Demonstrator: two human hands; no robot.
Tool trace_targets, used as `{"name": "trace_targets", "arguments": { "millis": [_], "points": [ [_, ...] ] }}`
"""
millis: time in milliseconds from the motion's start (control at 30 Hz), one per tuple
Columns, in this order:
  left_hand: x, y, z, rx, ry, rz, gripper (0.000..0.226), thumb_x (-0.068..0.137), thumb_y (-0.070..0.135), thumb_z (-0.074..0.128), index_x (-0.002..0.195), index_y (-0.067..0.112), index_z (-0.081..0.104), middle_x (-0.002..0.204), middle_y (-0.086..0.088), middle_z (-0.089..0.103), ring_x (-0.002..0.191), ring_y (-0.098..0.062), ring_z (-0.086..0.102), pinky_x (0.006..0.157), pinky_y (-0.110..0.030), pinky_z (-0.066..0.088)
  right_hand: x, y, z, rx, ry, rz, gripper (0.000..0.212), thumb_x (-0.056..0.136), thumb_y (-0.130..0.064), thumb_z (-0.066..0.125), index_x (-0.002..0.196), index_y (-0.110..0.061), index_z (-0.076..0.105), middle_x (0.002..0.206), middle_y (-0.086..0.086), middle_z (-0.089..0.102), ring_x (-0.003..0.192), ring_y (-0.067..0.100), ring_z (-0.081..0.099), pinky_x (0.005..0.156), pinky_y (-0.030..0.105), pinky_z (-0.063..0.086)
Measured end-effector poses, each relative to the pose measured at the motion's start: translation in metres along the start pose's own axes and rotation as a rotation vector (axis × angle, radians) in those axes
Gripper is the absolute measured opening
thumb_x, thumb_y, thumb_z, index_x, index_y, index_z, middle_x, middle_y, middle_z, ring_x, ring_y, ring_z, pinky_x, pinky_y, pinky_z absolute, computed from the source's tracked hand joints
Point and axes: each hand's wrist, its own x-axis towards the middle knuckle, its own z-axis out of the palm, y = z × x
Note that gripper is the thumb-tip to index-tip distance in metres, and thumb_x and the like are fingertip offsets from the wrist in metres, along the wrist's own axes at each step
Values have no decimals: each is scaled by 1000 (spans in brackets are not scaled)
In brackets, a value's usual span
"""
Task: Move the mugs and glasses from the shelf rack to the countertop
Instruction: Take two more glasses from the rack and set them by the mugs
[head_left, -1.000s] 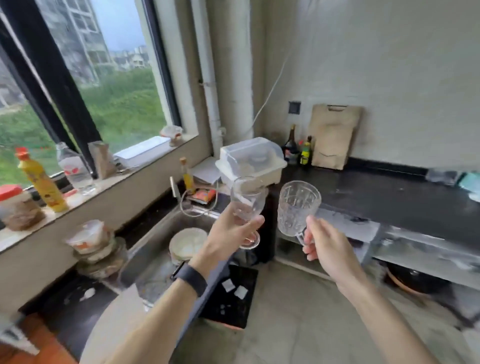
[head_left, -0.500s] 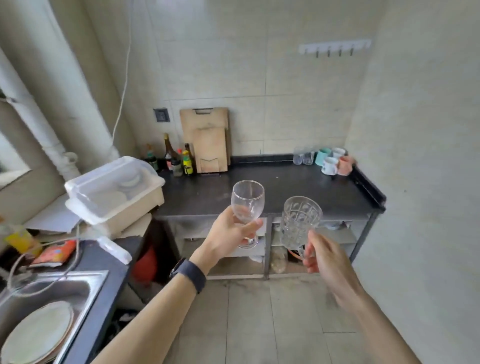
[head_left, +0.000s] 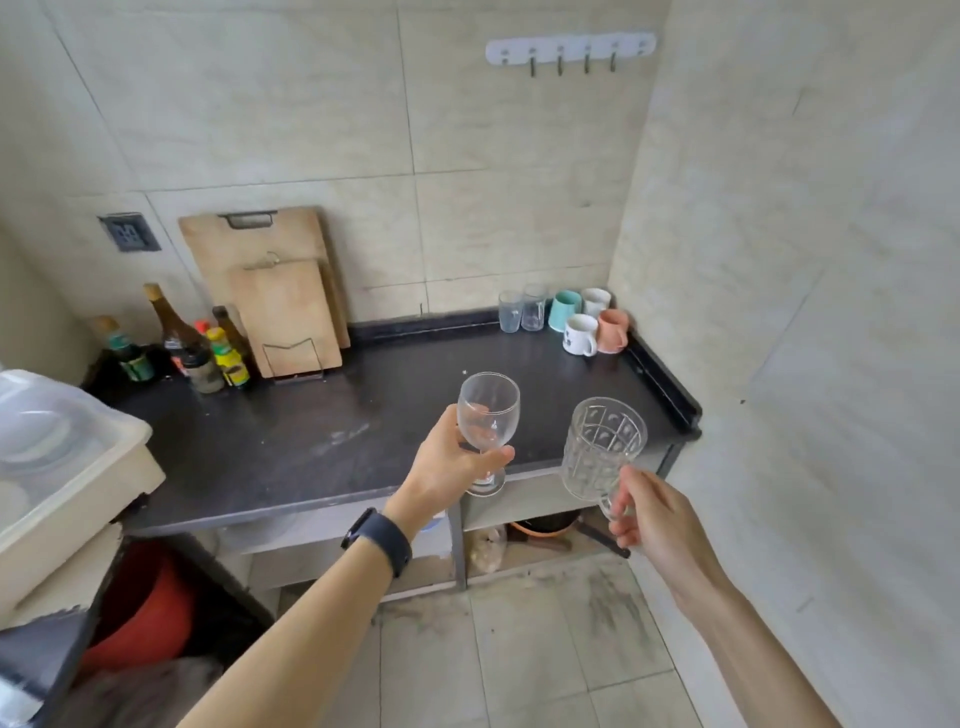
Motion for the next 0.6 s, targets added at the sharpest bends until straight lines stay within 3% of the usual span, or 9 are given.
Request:
{"name": "trace_targets", "arguments": {
  "millis": [200, 333, 600],
  "points": [
    [97, -22, 41, 8, -35, -73, 51, 74, 24, 83, 117, 22, 56, 105, -1, 70, 97, -18, 68, 90, -41, 58, 105, 20, -19, -36, -3, 86, 43, 99, -43, 47, 71, -12, 55, 62, 0, 62, 61, 18, 61, 76, 46, 56],
    [154, -33, 72, -32, -28, -133, 48, 81, 27, 81, 120, 18, 55, 103, -3, 68, 93, -16, 67, 89, -41, 57, 179, 28, -31, -55, -59, 133, 43, 99, -46, 44, 74, -13, 54, 61, 0, 61, 55, 15, 57, 70, 38, 51],
    [233, -60, 122, -5, 25, -290, 56, 75, 33, 85, 121, 28, 53, 110, 1, 69, 100, -17, 68, 83, -30, 59, 290, 34, -44, -131, -187, 168, 40, 100, -39, 43, 73, -13, 52, 68, 2, 61, 61, 15, 59, 66, 32, 50]
  ]
}}
